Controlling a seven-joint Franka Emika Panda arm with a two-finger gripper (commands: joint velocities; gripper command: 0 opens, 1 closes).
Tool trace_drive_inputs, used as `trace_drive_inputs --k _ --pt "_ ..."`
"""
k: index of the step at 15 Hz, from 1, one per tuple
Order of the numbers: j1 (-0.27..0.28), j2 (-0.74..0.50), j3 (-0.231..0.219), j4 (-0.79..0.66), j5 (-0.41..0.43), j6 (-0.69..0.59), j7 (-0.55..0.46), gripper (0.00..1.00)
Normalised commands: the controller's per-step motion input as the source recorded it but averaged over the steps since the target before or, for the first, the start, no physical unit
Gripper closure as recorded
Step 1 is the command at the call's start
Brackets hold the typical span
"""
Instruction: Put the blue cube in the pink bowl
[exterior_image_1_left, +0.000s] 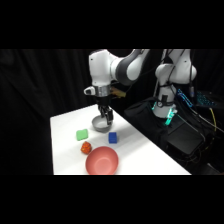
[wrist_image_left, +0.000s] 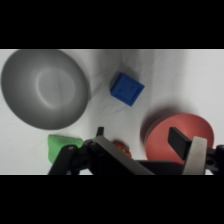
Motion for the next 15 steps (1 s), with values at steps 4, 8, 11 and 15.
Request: trace_drive_inputs --k 4,8,11,15 --pt "0.028 0.0 0.035 -0.15 0.125 0.3 0.23 0.0" --pt "0.031 0.02 0.036 -0.14 0.141 0.28 0.2 0.0" --pt "0.026 0.04 0.033 -0.14 0.152 0.27 0.16 0.0" --pt "0.013 0.06 0.065 -0.12 0.248 0.32 0.11 0.0"
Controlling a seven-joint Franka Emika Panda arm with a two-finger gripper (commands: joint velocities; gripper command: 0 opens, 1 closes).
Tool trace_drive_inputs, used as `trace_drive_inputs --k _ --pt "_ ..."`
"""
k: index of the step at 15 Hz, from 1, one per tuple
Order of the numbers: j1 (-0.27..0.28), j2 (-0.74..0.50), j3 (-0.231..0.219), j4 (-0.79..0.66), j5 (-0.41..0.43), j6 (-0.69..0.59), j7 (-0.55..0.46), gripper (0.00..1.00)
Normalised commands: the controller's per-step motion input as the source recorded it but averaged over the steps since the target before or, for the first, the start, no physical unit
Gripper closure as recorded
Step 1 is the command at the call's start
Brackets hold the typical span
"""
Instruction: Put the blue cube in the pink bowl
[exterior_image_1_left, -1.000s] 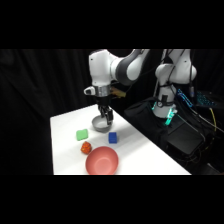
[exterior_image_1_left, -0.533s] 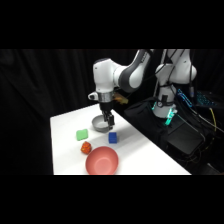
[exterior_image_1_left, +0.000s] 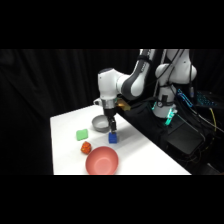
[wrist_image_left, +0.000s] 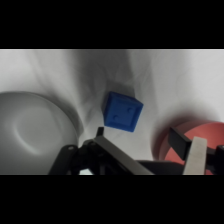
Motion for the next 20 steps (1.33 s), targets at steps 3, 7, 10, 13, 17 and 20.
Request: trace_drive_inputs --k 3,7,10,13,17,20 --pt "0.004 0.09 0.071 -0.08 0.246 0.35 0.12 0.0" --pt "0.048 0.1 0.005 -0.06 0.085 0.33 0.19 0.0" --pt "0.149 0.09 -0.114 -0.06 -0.086 0.32 0.29 0.0" --pt "0.246 0.06 -0.205 -0.07 -0.196 0.27 0.37 0.0" --pt "0.273 0.05 -0.229 -0.05 -0.215 0.19 0.35 0.0" --pt "0.193 0.04 -0.164 -0.02 -0.154 0.15 0.24 0.0"
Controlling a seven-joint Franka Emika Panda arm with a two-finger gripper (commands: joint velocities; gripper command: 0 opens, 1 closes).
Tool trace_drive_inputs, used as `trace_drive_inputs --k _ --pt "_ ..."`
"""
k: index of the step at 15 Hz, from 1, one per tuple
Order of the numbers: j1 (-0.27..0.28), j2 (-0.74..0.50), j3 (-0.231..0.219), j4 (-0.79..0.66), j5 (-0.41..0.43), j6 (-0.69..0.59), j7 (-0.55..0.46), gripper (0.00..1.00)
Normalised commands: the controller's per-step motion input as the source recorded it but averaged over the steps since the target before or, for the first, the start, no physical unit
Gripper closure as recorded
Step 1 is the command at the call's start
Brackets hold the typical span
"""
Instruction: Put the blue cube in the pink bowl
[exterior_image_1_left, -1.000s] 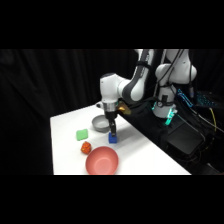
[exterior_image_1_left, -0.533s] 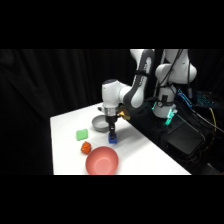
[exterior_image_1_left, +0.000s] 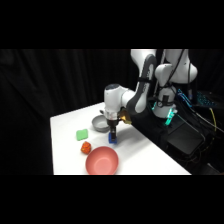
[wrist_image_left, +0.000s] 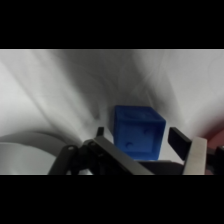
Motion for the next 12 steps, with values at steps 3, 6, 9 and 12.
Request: trace_drive_inputs --k 3,6,9,12 --pt "0.08 0.06 -0.073 0.01 -0.087 0.15 0.12 0.0" --pt "0.011 0.1 -0.019 0.04 -0.037 0.18 0.04 0.0" --pt "-0.027 0.1 0.019 0.05 0.008 0.21 -0.02 0.25" --pt "-0.014 0.06 0.011 0.03 0.019 0.2 -0.04 0.51"
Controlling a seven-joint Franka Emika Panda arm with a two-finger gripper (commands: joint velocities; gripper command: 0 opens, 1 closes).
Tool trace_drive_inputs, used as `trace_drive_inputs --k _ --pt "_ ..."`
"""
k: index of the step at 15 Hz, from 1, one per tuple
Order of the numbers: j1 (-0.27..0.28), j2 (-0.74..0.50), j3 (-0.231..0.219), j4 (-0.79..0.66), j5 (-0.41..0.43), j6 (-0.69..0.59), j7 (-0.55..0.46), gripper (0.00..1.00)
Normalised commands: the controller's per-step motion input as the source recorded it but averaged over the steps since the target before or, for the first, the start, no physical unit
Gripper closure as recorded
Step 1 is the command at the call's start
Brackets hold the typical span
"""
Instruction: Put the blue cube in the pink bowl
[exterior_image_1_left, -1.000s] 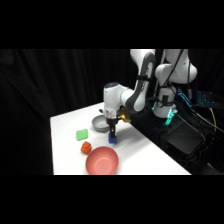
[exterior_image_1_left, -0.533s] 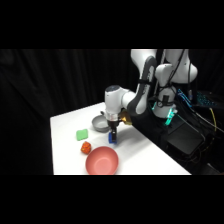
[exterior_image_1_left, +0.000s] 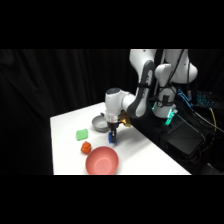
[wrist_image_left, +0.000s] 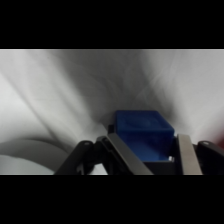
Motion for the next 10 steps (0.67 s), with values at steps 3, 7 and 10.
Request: trace_drive_inputs --k 3,7,10 --pt "0.026 -0.02 -0.029 -0.01 0.0 0.13 -0.02 0.73" --pt "0.012 -0.17 0.002 -0.05 -0.011 -0.08 -0.07 0.77" --pt "0.031 -0.35 -0.027 -0.08 -0.083 -0.28 -0.08 0.77"
